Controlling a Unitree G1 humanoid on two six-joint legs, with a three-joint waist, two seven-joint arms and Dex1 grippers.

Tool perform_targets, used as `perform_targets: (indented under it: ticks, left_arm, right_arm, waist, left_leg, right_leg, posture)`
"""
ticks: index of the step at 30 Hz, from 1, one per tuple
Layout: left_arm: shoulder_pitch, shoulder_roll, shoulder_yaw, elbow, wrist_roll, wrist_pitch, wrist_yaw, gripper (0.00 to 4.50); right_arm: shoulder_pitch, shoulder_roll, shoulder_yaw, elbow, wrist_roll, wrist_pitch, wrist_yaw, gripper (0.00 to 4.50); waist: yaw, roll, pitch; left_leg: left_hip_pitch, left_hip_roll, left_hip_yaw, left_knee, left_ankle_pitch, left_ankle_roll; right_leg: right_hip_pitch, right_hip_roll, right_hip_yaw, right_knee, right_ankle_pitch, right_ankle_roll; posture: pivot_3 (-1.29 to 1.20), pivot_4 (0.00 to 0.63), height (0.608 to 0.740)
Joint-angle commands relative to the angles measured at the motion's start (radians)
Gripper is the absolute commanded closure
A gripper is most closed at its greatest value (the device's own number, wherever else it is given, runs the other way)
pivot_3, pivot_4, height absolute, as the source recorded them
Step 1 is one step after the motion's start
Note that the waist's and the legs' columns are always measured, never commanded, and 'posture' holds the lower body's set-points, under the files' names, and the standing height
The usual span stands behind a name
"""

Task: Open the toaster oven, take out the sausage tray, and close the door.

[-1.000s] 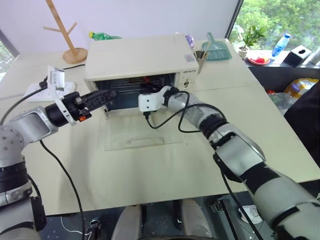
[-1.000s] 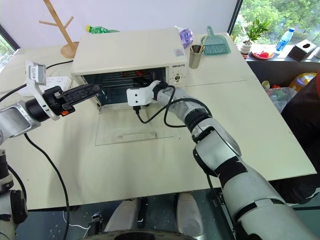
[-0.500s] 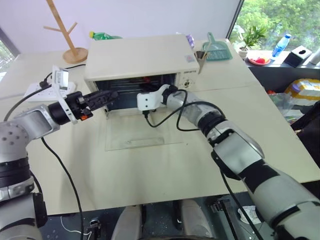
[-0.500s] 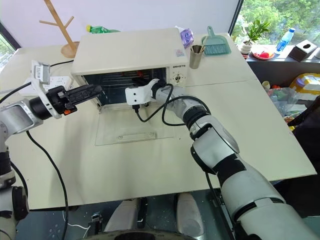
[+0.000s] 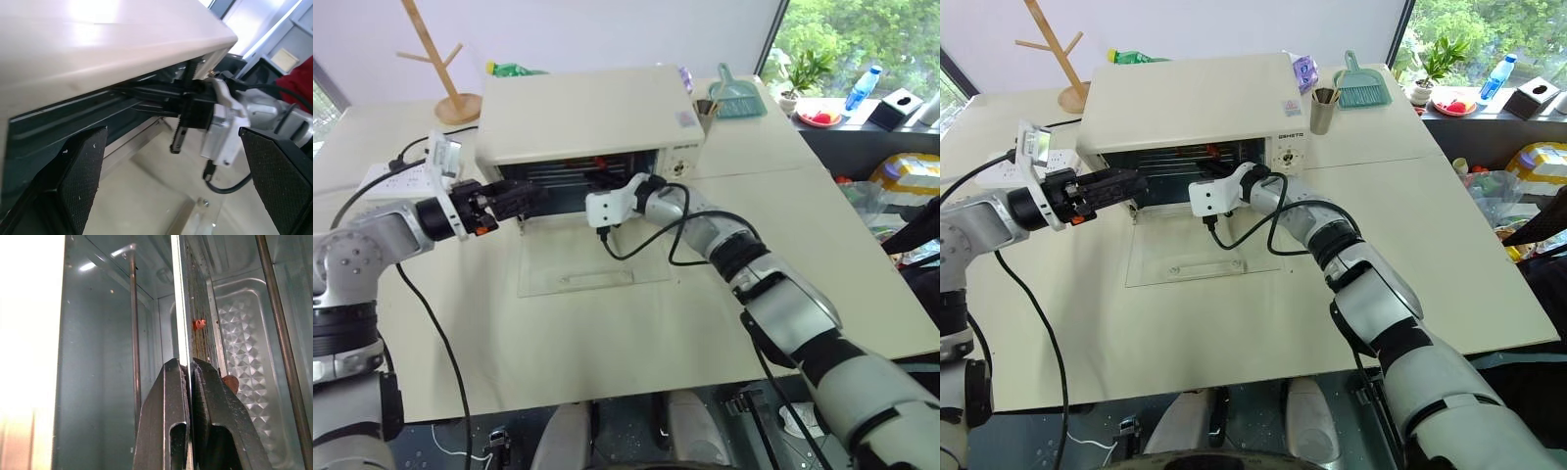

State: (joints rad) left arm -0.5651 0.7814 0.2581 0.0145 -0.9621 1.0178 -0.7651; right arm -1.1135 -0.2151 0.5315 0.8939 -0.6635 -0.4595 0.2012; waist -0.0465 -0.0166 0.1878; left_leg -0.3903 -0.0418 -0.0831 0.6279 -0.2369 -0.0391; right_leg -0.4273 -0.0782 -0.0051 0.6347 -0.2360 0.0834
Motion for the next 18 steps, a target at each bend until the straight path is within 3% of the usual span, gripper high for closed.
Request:
perform_targets:
  ticks: [1, 18]
  left_arm:
    - [-0.036, 0.019, 0.011, 0.015, 0.031, -0.030, -0.036, 0.00]
    - [-0.170, 0.001, -0.005, 0.159, 0.144, -0.059, -0.098, 0.00]
  right_arm:
    - [0.003, 0.006, -0.031, -0.099, 0.031, 0.009, 0.005, 4.48]
    - [-0.025, 0.022, -0.008, -0.065, 0.002, -0.003, -0.027, 4.48]
  waist:
    - [-0.001, 0.000, 0.000]
    - [0.000, 0.000, 0.000]
  left_leg:
    - [0.000, 0.000, 0.000, 0.000, 0.000, 0.000]
    - [0.000, 0.000, 0.000, 0.000, 0.000, 0.000]
  right_leg:
    - [0.000, 0.000, 0.000, 0.000, 0.000, 0.000]
    - [-0.001, 0.000, 0.000, 0.001, 0.000, 0.000]
  posture:
    - [0.00, 0.150, 0.740]
    - [0.00, 0.150, 0.740]
